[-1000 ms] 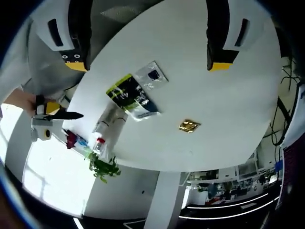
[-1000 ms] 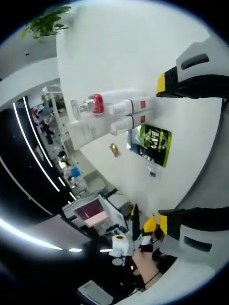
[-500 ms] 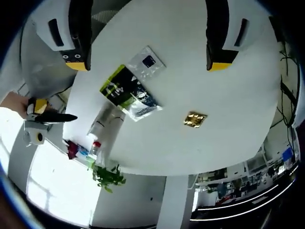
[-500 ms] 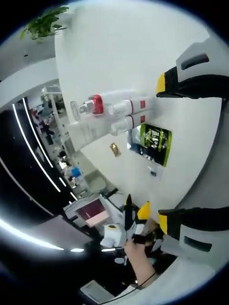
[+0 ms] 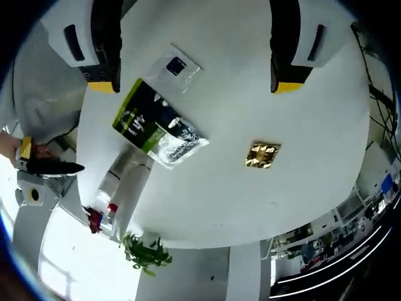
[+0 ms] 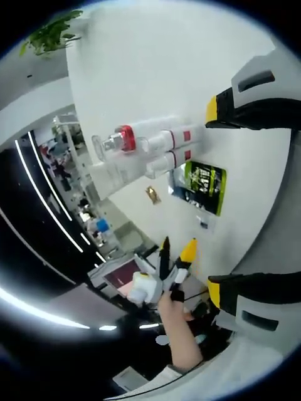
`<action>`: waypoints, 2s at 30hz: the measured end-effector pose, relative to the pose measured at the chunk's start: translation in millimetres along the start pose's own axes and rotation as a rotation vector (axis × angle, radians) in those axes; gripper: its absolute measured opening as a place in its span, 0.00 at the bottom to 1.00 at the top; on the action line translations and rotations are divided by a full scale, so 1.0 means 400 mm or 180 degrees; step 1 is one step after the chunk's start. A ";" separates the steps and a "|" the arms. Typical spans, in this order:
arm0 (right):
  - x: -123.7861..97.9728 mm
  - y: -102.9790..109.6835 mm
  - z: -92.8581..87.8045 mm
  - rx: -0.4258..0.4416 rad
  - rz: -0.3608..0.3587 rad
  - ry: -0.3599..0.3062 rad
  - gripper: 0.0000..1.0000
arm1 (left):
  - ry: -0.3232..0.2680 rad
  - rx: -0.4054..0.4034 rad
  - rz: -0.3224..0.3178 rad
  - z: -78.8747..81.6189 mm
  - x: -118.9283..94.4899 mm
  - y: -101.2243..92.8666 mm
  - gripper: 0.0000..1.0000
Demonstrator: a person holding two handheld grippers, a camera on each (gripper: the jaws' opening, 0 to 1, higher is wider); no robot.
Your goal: Arrange the skincare products in the storage area until every visible bottle or jar stands upright without overlapping.
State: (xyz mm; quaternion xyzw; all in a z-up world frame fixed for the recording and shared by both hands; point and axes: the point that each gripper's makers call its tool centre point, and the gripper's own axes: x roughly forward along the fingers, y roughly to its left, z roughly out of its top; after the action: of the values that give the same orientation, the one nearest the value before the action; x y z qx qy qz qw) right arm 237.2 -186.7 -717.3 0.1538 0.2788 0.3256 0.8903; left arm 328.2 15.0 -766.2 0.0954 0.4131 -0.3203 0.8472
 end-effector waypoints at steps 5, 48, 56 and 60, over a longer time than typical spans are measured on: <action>0.000 -0.003 -0.002 0.0038 -0.0011 0.0002 0.95 | 0.0076 0.0135 0.0045 0.022 0.025 0.040 0.94; -0.003 -0.028 -0.004 0.0181 -0.0160 0.0005 0.96 | 0.0639 0.0613 0.0073 0.145 0.249 0.237 0.86; -0.002 -0.034 -0.002 0.0215 -0.0181 -0.0014 0.96 | 0.0779 0.0664 0.0051 0.133 0.255 0.235 0.86; -0.003 -0.035 -0.002 0.0230 -0.0189 -0.0025 0.96 | 0.0826 0.0682 0.0063 0.145 0.264 0.251 0.85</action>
State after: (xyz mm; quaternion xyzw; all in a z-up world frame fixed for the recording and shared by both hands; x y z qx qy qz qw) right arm 242.9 -197.8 -723.8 0.1787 0.2913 0.2882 0.8945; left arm 475.5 19.3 -819.9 0.2299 0.4815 -0.3391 0.7748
